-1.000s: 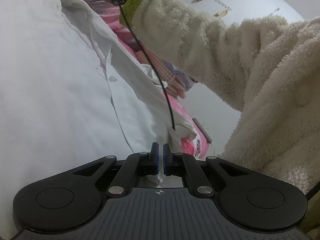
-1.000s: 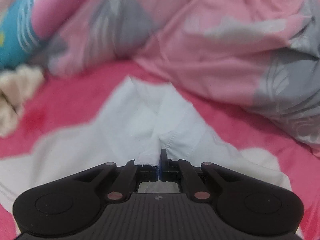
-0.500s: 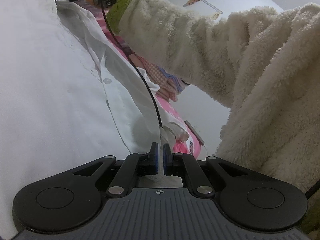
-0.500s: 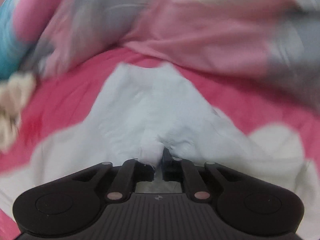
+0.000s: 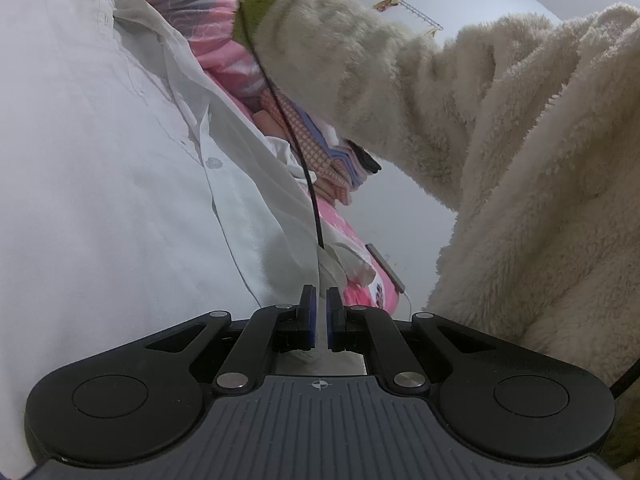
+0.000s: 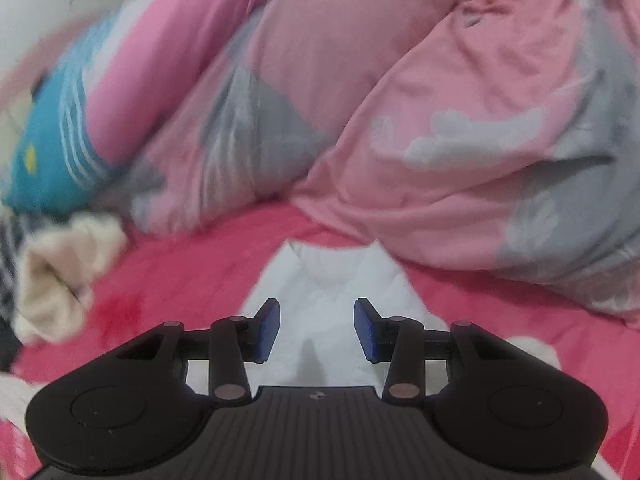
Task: Fold clothes
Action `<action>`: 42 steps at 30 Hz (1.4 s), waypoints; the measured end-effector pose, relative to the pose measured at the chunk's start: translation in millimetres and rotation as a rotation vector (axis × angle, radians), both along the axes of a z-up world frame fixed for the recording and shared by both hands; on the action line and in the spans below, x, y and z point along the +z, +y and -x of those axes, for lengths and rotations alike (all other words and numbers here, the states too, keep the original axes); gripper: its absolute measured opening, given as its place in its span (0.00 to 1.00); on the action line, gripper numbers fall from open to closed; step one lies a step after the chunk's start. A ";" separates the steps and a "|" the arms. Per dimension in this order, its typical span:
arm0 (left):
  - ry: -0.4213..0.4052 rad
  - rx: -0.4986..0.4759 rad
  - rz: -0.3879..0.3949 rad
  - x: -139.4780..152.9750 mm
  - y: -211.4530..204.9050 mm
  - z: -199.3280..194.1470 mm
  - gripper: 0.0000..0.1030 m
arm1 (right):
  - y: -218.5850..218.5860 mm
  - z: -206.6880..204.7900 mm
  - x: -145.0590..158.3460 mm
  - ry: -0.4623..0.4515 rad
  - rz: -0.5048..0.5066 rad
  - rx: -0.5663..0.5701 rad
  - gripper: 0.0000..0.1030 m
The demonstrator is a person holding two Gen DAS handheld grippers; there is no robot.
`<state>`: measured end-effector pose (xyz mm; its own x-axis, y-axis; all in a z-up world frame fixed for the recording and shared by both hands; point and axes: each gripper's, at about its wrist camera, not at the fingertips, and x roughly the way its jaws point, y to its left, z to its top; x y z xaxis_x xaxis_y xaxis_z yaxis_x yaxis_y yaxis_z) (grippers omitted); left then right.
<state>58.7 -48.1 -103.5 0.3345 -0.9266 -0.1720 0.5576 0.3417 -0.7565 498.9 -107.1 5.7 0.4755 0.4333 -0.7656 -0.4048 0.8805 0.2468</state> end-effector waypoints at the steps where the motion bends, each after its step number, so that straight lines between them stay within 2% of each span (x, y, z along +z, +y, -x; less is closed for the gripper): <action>1: -0.001 -0.001 0.001 0.9 -0.9 -0.6 0.03 | 9.0 -1.0 -7.8 0.007 0.038 0.011 0.40; 4: -0.001 -0.003 0.003 1.7 3.5 3.0 0.03 | 31.8 -3.2 -31.7 0.039 0.146 0.025 0.38; 9: 0.001 -0.006 0.010 0.9 3.4 2.8 0.03 | 49.1 -11.7 -53.2 0.084 0.222 0.005 0.36; 11: 0.003 -0.006 0.013 2.2 3.4 2.5 0.03 | 49.8 -11.0 -53.7 0.079 0.241 0.000 0.28; 13: 0.005 -0.005 0.015 2.3 2.8 1.8 0.03 | 46.3 -9.9 -52.9 0.075 0.250 -0.008 0.14; 15: 0.005 -0.004 0.016 2.1 2.1 0.5 0.04 | 38.6 -8.8 -49.9 0.073 0.226 -0.026 0.05; 18: 0.003 -0.002 0.014 2.6 1.1 -0.5 0.04 | 22.4 -6.1 -40.5 0.067 0.129 -0.062 0.02; 24: -0.002 0.001 0.013 4.5 -1.0 -2.0 0.04 | 8.9 -10.2 -17.9 0.021 -0.039 -0.093 0.02; 26: -0.002 0.000 0.014 4.3 -1.5 -2.7 0.04 | 12.9 -16.3 -16.8 0.018 -0.068 -0.093 0.02; 30: -0.005 -0.005 0.015 4.3 0.8 -1.8 0.04 | 26.4 -28.6 -32.6 0.025 -0.117 -0.088 0.02; 33: -0.003 -0.008 0.017 4.5 0.3 -3.9 0.04 | 29.7 -38.7 -55.3 0.062 -0.129 -0.133 0.08; 35: 0.000 -0.010 0.019 5.0 0.3 -4.8 0.04 | 20.7 -41.5 -59.1 0.091 -0.192 -0.171 0.10; 36: 0.001 -0.011 0.021 5.5 0.2 -5.2 0.04 | 14.4 -42.2 -59.1 0.105 -0.233 -0.192 0.14; 39: 0.005 -0.013 0.023 6.5 -1.8 -7.8 0.06 | -18.4 -34.0 -29.6 0.066 -0.315 -0.242 0.30; 42: 0.010 -0.009 0.032 7.6 2.9 -6.5 0.14 | -66.5 -8.0 20.6 -0.017 -0.326 -0.276 0.31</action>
<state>65.3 -45.2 -95.9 0.3246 -0.9345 -0.1458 0.5527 0.3125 -0.7726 506.9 -173.7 26.3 0.6191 0.5058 -0.6008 -0.1708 0.8334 0.5256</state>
